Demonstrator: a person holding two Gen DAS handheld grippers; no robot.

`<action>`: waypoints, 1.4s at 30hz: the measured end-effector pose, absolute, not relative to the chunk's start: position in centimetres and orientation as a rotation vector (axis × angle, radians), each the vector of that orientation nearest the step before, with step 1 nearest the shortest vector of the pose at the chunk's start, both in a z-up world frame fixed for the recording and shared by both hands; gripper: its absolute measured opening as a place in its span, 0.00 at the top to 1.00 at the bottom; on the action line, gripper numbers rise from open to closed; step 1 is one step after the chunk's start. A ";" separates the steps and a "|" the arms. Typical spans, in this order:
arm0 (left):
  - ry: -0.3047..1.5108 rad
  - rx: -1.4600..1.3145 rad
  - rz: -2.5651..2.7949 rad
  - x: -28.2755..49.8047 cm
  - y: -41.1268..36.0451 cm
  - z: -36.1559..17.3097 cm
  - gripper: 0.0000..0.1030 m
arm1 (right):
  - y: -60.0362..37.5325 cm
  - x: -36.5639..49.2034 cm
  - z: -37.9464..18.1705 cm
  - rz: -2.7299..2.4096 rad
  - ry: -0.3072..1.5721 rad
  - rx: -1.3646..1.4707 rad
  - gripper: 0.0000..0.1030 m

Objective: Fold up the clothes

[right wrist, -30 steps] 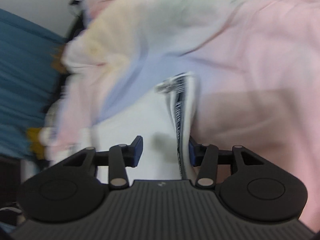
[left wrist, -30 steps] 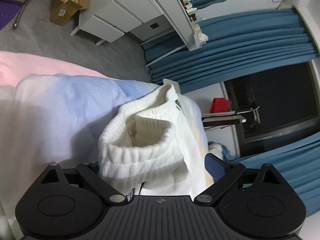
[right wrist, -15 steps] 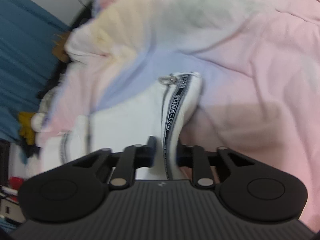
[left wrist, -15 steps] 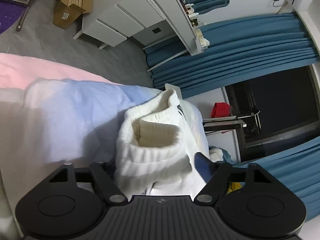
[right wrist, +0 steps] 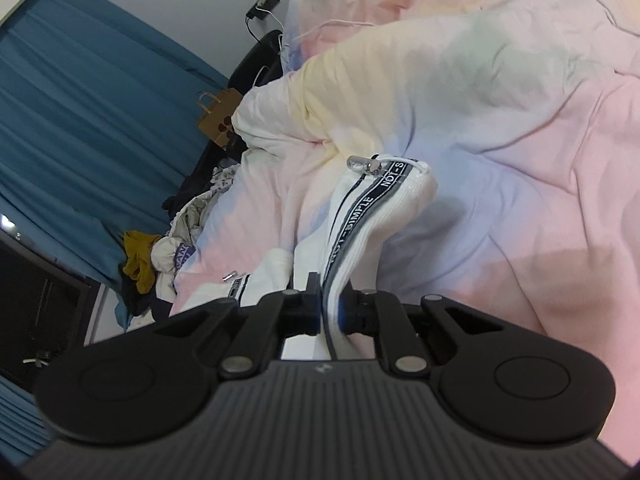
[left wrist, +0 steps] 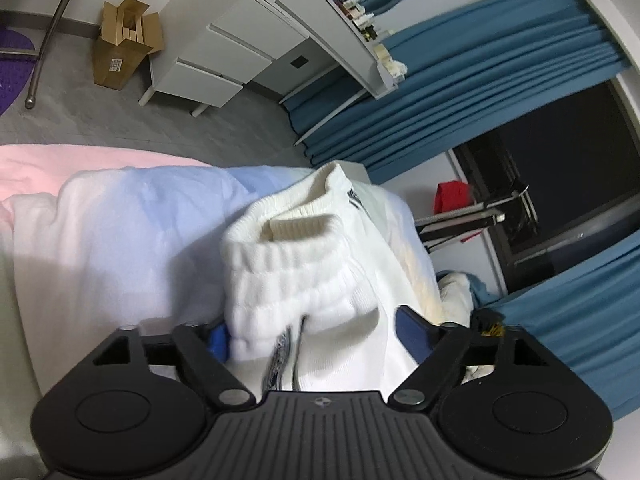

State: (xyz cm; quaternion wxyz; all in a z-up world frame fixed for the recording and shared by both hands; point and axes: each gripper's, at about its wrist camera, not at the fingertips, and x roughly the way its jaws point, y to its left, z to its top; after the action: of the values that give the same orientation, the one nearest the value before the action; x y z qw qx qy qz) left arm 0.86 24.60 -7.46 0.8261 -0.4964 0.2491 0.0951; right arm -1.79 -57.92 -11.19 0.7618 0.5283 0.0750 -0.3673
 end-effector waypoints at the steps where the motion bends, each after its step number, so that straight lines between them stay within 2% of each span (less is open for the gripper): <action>1: 0.536 -1.045 0.203 1.0 24.4 -7.4 0.18 | -57.9 -1.8 -11.3 -0.796 0.163 1.158 0.90; 7: 0.552 -1.031 0.168 1.2 24.2 -7.5 0.18 | -57.9 -2.0 -10.9 -0.761 0.150 1.171 0.90; 9: 0.553 -1.038 0.164 1.2 24.3 -7.5 0.22 | -57.8 -1.8 -10.2 -0.746 0.140 1.148 0.90; 12: 0.532 -1.078 0.187 1.0 25.0 -7.8 0.48 | -57.4 -1.7 -9.1 -0.724 0.108 1.106 0.91; 14: 0.520 -1.095 0.183 1.0 25.2 -7.8 0.54 | -57.3 -1.7 -8.5 -0.712 0.089 1.085 0.91; 17: 0.521 -1.050 0.161 1.3 24.8 -7.2 0.70 | -57.5 -1.8 -8.1 -0.696 0.067 1.072 0.91; 19: 0.514 -1.028 0.157 1.2 24.5 -6.7 0.85 | -57.8 -1.8 -8.3 -0.691 0.059 1.087 0.91; 22: 0.469 -1.085 0.143 0.6 24.7 -6.3 0.87 | -58.4 -2.0 -8.6 -0.684 0.049 1.119 0.91; 26: 0.370 -1.319 0.088 -0.5 27.1 -6.6 0.89 | -58.6 -2.6 -8.2 -0.660 -0.023 1.180 0.91; 29: 0.376 -1.474 0.074 0.9 29.1 -6.4 0.89 | -58.8 -1.3 -6.6 -0.627 -0.073 1.168 0.92; 35: 0.393 -1.431 0.120 8.1 29.7 -3.9 0.89 | -59.4 7.1 -3.8 -0.575 -0.077 1.074 0.92; 42: 0.484 -1.338 0.241 20.6 29.9 -5.0 0.89 | -61.0 20.5 -6.4 -0.549 0.028 0.982 0.92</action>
State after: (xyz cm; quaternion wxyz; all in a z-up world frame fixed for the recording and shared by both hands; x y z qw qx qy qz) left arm 20.59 29.93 -4.99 0.7507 -0.6126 0.2214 0.1102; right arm 20.52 -61.02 -6.39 0.8458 0.4654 0.0130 -0.2605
